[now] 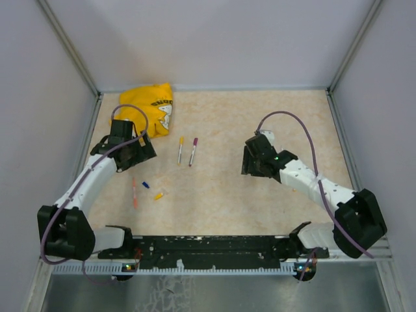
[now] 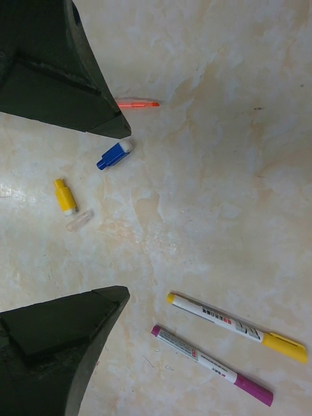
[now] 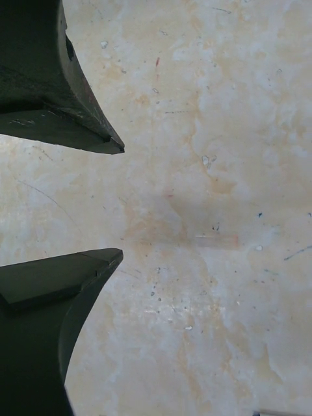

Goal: Insert the pens into the pen caps
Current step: Pick up the pen from the center of the board.

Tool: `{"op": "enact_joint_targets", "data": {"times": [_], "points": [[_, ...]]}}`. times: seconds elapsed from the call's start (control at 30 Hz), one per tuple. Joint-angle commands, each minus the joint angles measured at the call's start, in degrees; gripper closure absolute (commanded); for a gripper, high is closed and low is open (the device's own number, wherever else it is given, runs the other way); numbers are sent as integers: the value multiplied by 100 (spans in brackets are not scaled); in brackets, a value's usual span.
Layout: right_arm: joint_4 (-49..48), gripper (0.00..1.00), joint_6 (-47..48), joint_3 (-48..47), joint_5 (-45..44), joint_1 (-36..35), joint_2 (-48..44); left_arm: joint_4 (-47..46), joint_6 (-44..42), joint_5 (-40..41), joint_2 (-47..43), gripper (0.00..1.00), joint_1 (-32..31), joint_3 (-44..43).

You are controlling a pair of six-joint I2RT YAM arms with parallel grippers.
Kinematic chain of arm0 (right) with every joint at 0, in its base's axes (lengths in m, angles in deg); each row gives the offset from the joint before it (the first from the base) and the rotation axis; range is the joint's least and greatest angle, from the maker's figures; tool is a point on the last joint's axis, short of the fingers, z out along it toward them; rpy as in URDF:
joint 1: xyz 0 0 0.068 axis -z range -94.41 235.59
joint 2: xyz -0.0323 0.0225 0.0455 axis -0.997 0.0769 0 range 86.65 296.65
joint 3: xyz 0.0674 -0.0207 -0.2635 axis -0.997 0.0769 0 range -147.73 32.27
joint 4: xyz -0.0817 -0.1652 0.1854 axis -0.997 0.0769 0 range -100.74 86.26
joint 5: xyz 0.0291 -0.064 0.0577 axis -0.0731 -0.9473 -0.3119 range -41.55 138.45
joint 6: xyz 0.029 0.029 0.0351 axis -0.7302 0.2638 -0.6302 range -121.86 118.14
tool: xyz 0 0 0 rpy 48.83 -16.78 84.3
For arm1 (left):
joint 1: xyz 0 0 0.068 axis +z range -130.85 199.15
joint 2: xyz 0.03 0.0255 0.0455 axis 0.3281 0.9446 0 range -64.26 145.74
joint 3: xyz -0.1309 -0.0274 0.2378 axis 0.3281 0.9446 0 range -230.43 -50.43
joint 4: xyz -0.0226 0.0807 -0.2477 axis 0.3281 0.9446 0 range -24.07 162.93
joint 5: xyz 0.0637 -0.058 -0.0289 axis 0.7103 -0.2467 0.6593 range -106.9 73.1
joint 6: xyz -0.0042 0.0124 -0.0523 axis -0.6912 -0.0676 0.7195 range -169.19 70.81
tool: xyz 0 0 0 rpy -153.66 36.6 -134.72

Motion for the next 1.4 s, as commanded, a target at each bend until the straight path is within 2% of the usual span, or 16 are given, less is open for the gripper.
{"op": "enact_joint_targets", "data": {"times": [0.0,0.33,0.57,0.63,0.83,1.03,1.1,1.37], "points": [[31,39,-246,47,-238,275,-299,-96,-57,42,-217,0,67,157],[24,40,-400,401,-82,977,-706,-86,41,189,-392,0,146,400],[-102,40,-418,471,117,998,-660,291,257,28,-414,3,691,540],[-169,40,-408,548,146,998,-674,436,299,120,-471,6,807,578],[-356,40,-320,686,315,1007,-691,788,-68,354,-264,22,1113,344],[-512,40,-171,674,470,1023,-618,665,-199,-58,-30,30,1452,536],[-535,40,-139,678,481,1024,-602,650,-203,-149,111,31,1468,572],[-632,40,-100,777,599,1066,-590,597,-329,-388,646,44,1471,544]]}}
